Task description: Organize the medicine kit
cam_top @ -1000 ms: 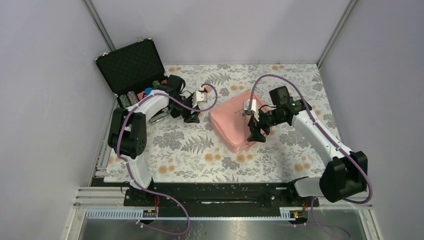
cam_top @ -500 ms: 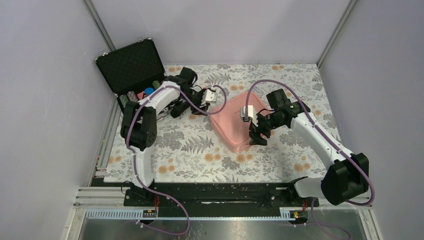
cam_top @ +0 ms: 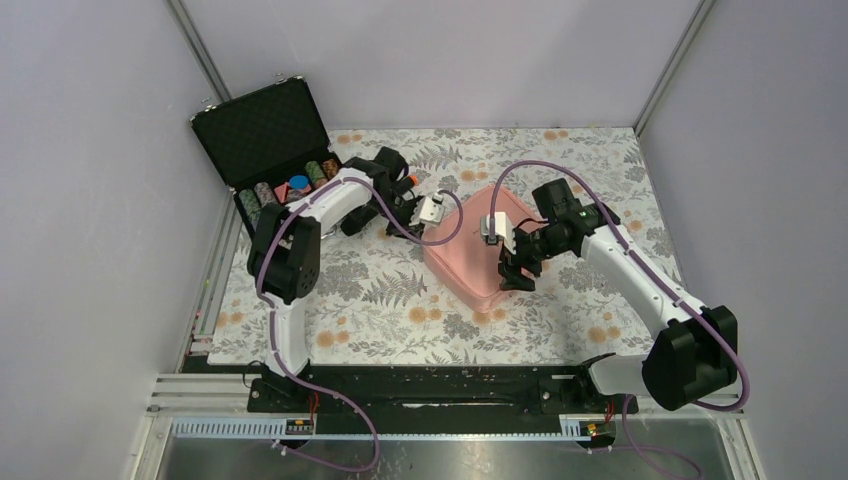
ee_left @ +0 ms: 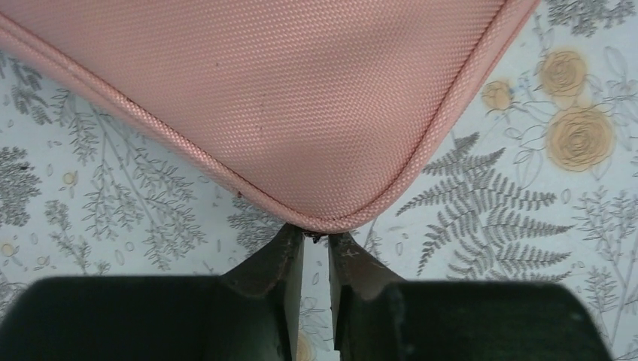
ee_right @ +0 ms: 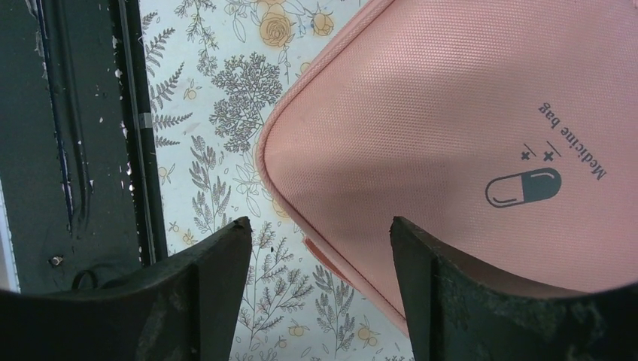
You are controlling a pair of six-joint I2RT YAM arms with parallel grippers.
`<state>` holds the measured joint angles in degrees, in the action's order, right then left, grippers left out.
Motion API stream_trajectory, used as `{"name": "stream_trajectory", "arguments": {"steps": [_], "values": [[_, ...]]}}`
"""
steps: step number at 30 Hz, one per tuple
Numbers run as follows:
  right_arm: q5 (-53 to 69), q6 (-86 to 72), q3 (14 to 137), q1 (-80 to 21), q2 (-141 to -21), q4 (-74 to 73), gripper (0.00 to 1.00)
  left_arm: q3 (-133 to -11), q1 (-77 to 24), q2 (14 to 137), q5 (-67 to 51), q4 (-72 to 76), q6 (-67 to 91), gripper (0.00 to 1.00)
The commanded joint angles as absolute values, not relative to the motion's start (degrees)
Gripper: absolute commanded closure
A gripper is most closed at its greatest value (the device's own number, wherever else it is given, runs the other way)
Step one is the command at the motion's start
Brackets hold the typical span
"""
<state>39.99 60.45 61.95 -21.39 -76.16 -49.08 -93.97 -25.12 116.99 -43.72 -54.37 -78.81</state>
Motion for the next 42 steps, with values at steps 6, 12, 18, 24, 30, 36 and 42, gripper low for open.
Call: {"name": "stream_trajectory", "arguments": {"steps": [6,12,18,24,30,36,42], "values": [[40.89,63.90,58.05,-23.03,-72.84,-49.58,0.26,-80.59,-25.93,104.93,-41.91,-44.68,-68.62,1.00],[32.66,69.78,55.74,-28.79,-73.04,-49.10,0.26,-80.55,-25.25,104.07,-38.52,-46.62,-61.76,1.00],[28.38,72.08,60.00,-34.97,-74.09,-47.80,0.02,-84.10,-24.58,106.96,-38.26,-52.90,-49.05,1.00],[22.16,75.14,58.95,-40.79,-76.40,-42.72,0.01,-88.37,-21.37,110.94,-44.55,-56.32,-37.81,1.00],[14.97,72.72,53.13,-44.21,-77.55,-29.94,0.00,-88.32,-20.47,111.18,-46.33,-58.76,-38.22,1.00],[8.93,66.05,44.52,-46.88,-77.49,-5.38,0.01,-88.41,-20.53,112.91,-44.46,-62.04,-39.88,1.00],[-0.34,56.05,46.30,-48.12,-82.44,4.34,0.01,-85.77,-20.39,111.33,-41.37,-66.04,-43.35,1.00]]}}
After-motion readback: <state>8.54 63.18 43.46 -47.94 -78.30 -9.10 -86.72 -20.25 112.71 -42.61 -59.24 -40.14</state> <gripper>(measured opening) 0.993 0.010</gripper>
